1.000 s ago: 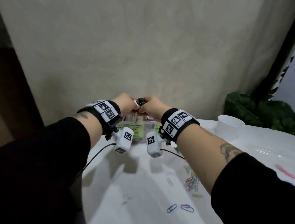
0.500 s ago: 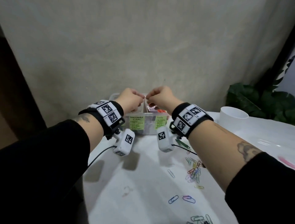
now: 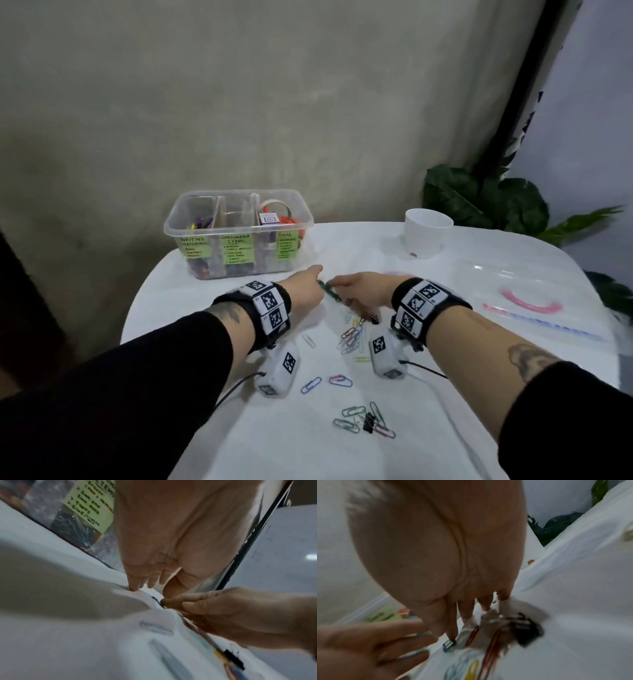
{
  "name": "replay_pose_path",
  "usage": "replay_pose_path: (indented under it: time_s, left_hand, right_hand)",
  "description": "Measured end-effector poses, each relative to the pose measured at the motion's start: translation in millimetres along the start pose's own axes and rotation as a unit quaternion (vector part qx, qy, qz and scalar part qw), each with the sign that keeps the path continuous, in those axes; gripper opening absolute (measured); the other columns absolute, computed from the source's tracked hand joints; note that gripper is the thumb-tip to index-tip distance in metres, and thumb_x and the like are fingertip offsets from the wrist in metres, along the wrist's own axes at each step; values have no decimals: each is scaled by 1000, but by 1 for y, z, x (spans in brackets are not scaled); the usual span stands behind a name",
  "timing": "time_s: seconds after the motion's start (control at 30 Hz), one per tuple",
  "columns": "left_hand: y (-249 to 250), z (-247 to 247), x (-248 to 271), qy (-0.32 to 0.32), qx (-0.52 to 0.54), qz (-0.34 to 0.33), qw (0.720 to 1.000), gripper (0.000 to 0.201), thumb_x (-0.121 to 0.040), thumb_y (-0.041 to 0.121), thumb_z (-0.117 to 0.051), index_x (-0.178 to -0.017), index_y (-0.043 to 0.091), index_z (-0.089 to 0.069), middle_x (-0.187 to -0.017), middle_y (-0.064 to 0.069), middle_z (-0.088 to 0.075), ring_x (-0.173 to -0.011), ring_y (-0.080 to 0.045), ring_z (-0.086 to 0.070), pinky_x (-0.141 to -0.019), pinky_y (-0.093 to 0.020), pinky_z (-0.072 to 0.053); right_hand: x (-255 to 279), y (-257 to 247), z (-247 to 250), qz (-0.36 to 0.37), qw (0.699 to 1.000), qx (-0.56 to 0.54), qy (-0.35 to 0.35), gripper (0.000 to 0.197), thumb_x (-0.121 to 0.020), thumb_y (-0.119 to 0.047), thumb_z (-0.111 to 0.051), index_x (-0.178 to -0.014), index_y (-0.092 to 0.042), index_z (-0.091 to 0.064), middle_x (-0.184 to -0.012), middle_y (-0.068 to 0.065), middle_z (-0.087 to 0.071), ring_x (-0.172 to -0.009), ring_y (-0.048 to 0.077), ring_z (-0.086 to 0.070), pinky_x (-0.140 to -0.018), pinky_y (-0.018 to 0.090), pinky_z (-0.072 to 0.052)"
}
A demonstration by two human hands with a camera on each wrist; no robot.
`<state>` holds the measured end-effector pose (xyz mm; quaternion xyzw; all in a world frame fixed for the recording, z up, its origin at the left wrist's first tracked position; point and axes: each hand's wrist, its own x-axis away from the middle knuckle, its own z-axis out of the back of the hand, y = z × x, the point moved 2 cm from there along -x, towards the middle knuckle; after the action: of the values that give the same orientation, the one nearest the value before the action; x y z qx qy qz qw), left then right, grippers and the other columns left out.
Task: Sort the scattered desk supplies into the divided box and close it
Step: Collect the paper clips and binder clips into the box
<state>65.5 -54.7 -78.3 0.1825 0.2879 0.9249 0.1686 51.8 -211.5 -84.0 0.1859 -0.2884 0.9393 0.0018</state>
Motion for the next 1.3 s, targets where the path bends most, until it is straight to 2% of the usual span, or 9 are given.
replay_pose_path:
  time_s: [0.17, 0.33, 0.5, 0.63, 0.8, 0.87, 1.0, 1.1, 1.3]
  left_hand:
    - [14, -14, 1, -77, -78, -41, 993, 37, -93, 7, -48, -125, 19, -61, -128, -3, -63, -114, -22, -58, -90, -26, -43]
    - [18, -16, 14, -115, -36, -74, 990, 40, -77, -2, -53, -78, 35, -70, -80, 10, -66, -80, -13, -57, -75, -26, -45]
    - [21, 0, 31, -55, -53, -49, 996, 36, -87, 28, -65, -124, 26, -65, -121, 8, -65, -107, -12, -61, -92, -22, -46]
    - [16, 11, 51, -96, -293, 26, 951, 94, -64, 58, -82, -144, 25, -43, -139, 3, -52, -119, -22, -55, -99, -35, -46]
    - [3, 4, 58, -153, -366, 36, 917, 123, -54, 54, -89, -153, 33, -21, -147, -3, -43, -121, -26, -53, -98, -42, -48]
    - [0, -2, 55, -143, -326, 16, 934, 119, -56, 52, -89, -152, 32, -22, -144, -2, -45, -106, -22, -60, -91, -37, -52]
    - [8, -18, 50, -114, -241, -45, 963, 80, -68, 48, -84, -134, 18, -51, -116, 0, -65, -86, -16, -62, -78, -29, -52]
    - [20, -30, 47, -107, -177, -90, 974, 44, -76, 42, -79, -105, 12, -64, -93, -3, -70, -77, -19, -62, -74, -31, -50]
    - [37, -46, 51, -75, -197, -102, 972, 43, -91, 54, -55, -105, 13, -48, -114, -8, -54, -94, -25, -52, -77, -35, -41]
  right_hand:
    - [36, 0, -8, 37, 992, 78, -93, 28, -83, -20, -58, -108, -30, -67, -87, -3, -70, -78, 11, -63, -89, 40, -51]
    - [54, 13, 12, 53, 975, -213, -28, 31, -85, 11, -52, -98, -2, -76, -88, 11, -75, -84, 18, -68, -82, 30, -56]
    - [34, 37, 49, -19, 959, -188, 214, 30, -91, 8, -46, -102, -3, -72, -113, 14, -69, -97, 22, -60, -73, 18, -47]
    - [25, 37, 52, -81, 992, 53, 84, 41, -103, -23, -45, -141, -8, -51, -145, 12, -51, -133, 29, -47, -104, 31, -38]
    - [40, 19, 23, -36, 992, 120, -23, 54, -99, -33, -52, -151, -30, -38, -124, -3, -61, -135, 24, -42, -116, 39, -26]
    - [50, 20, 7, -11, 994, 80, -67, 60, -91, -36, -56, -149, -38, -39, -98, -10, -66, -133, 20, -47, -117, 36, -27]
    - [75, 37, -2, 23, 987, -103, -125, 42, -94, -17, -59, -135, -26, -60, -125, -2, -69, -116, 14, -60, -106, 23, -41]
    - [91, 58, 20, 0, 975, -209, 80, 34, -95, -5, -58, -127, -13, -66, -111, -2, -67, -83, 1, -61, -70, 10, -45]
    - [119, 85, 20, -156, 981, 21, 113, 45, -105, -27, -40, -144, -3, -45, -150, 16, -43, -135, 32, -43, -110, 33, -31]
